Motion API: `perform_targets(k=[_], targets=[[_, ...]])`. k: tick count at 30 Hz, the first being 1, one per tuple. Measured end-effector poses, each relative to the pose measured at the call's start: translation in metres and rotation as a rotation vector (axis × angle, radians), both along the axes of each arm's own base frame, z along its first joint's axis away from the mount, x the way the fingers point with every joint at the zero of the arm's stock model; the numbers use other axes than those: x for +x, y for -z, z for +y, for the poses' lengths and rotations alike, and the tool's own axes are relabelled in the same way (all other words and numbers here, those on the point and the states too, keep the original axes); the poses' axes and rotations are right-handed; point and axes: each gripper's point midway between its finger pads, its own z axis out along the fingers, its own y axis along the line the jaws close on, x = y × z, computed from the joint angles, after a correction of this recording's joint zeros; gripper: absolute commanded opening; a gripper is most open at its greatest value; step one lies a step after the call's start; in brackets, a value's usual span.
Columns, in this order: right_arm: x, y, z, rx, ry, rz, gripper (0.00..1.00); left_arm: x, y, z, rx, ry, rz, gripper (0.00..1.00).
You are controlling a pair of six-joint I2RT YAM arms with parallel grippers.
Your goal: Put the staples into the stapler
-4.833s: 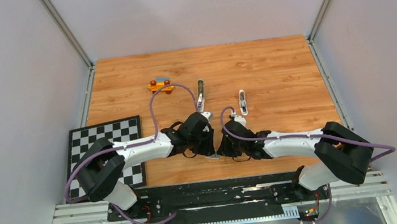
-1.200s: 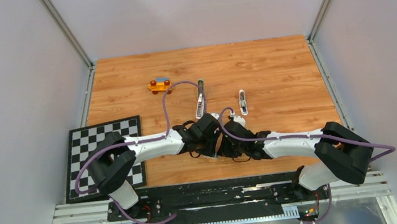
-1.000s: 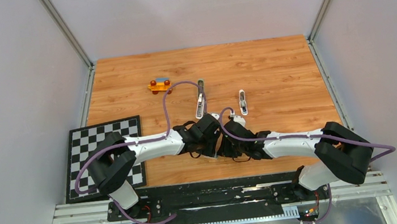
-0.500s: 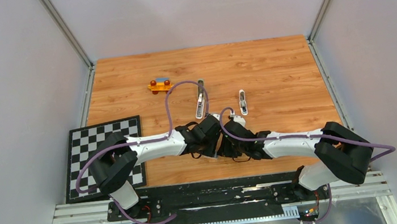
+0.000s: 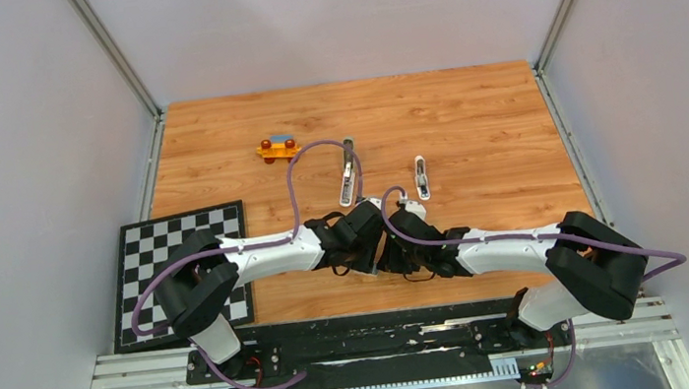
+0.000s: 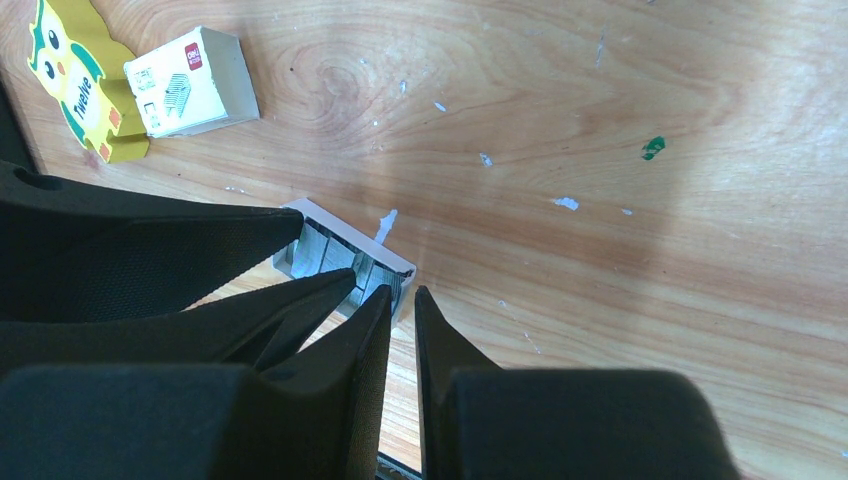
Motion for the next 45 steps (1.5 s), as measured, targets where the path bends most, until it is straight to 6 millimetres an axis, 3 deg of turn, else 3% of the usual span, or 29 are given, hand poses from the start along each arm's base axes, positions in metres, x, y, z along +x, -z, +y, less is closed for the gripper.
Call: perform_targets(k=[45], targets=[[0.0,0.0001,-0.0002,-0.001,0.001,0.0,0.17,0.0003,-0.0018,0.0038,0.027,-0.009,-0.007,0.31]])
